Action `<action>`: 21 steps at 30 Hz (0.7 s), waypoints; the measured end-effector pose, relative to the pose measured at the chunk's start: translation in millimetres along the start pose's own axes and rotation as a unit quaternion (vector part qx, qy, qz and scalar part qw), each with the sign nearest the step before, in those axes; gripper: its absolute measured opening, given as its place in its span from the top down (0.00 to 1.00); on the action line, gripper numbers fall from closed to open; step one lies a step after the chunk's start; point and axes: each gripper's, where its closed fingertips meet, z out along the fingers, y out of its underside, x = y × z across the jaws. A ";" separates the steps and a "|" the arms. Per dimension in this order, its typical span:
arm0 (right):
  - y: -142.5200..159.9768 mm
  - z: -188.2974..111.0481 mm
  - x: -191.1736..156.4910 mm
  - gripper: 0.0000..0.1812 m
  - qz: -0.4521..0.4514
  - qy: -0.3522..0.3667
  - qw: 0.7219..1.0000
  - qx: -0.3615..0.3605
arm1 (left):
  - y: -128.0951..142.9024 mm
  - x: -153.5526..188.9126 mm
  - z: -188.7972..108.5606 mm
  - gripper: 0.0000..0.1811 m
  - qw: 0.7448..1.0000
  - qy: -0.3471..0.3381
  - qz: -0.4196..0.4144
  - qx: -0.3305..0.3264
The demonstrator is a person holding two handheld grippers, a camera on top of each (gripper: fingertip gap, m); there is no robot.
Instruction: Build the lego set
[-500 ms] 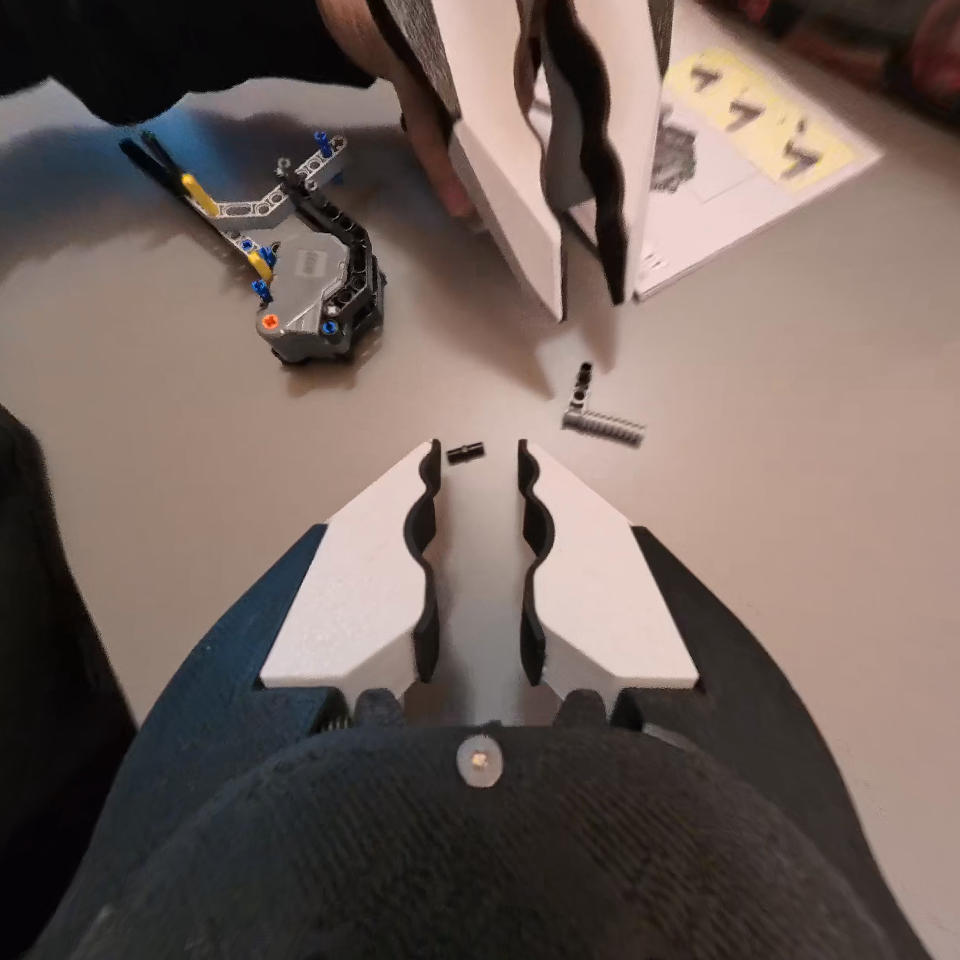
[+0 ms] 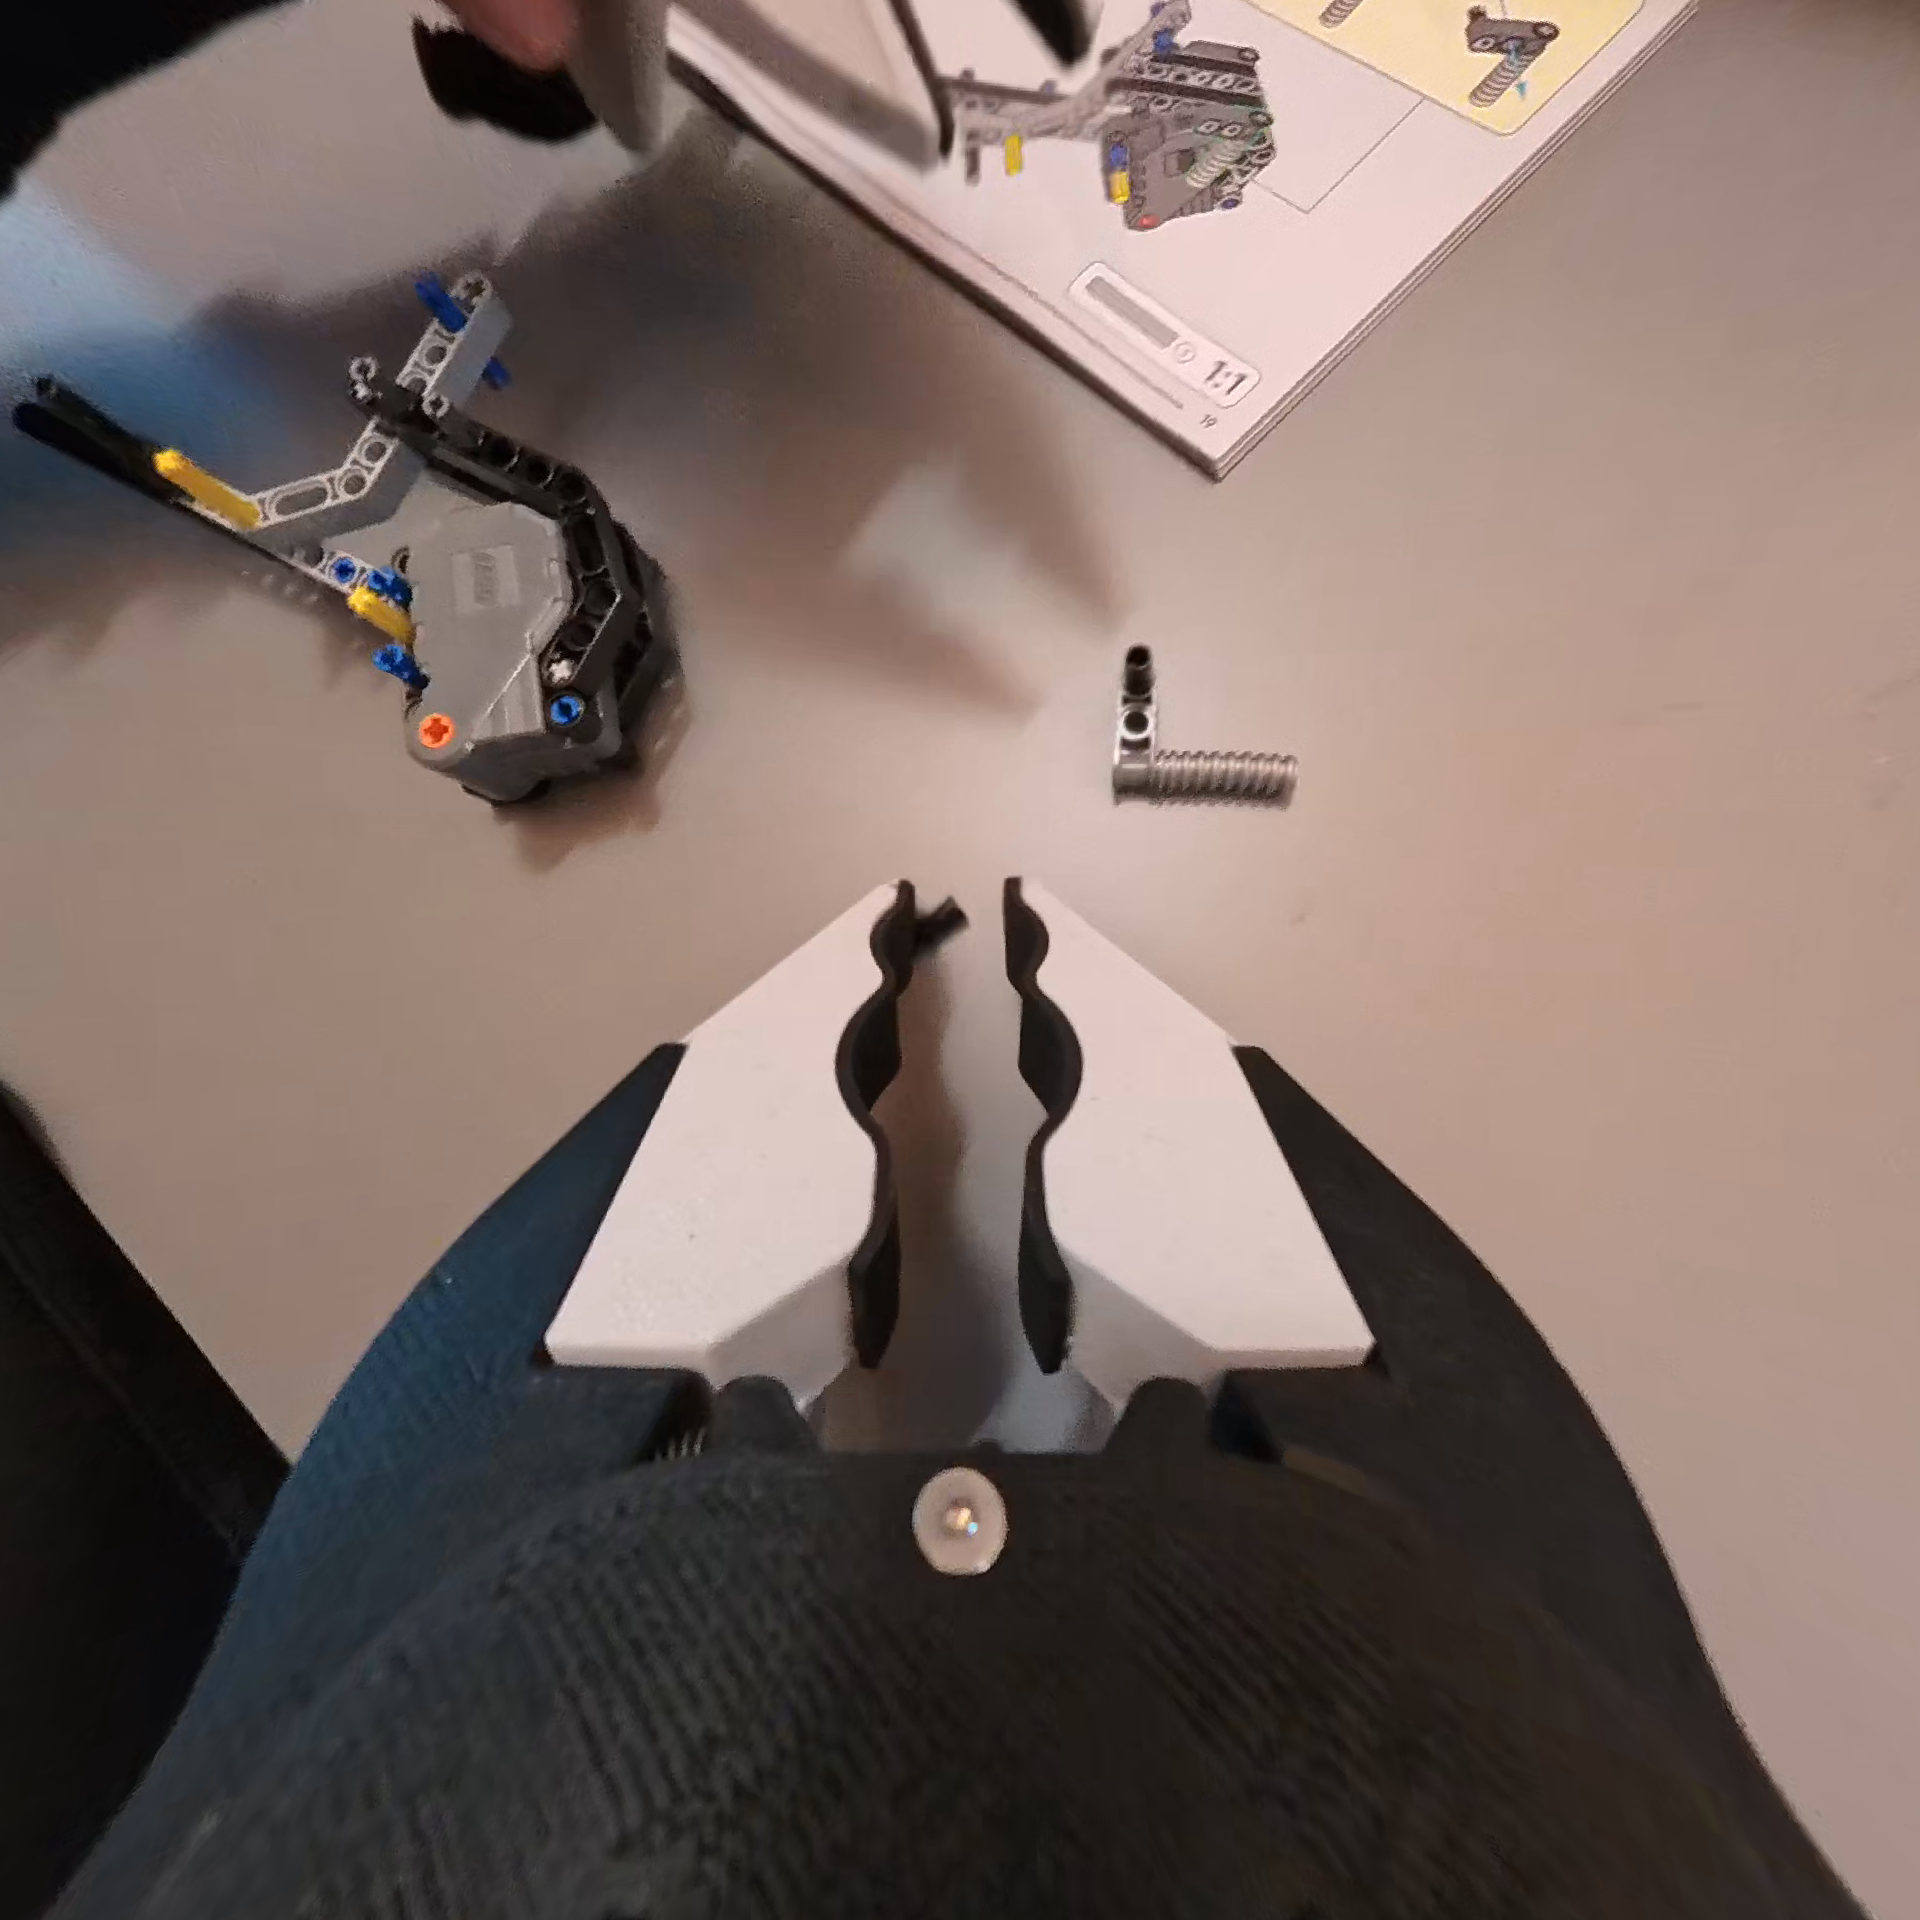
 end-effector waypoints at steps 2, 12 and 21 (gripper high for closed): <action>4.4 -3.2 -4.6 0.89 -0.018 -0.005 1.000 -0.009 | -4.4 3.5 -6.5 0.91 1.000 -0.007 0.022 -0.005; 15.5 -11.4 -2.0 0.88 -0.031 0.064 0.997 -0.019 | -17.6 20.0 -19.7 0.91 0.997 -0.015 0.077 -0.001; 3.0 -11.6 12.4 0.82 -0.149 0.067 0.987 0.000 | 2.2 29.4 -16.5 0.91 0.994 -0.006 0.100 -0.045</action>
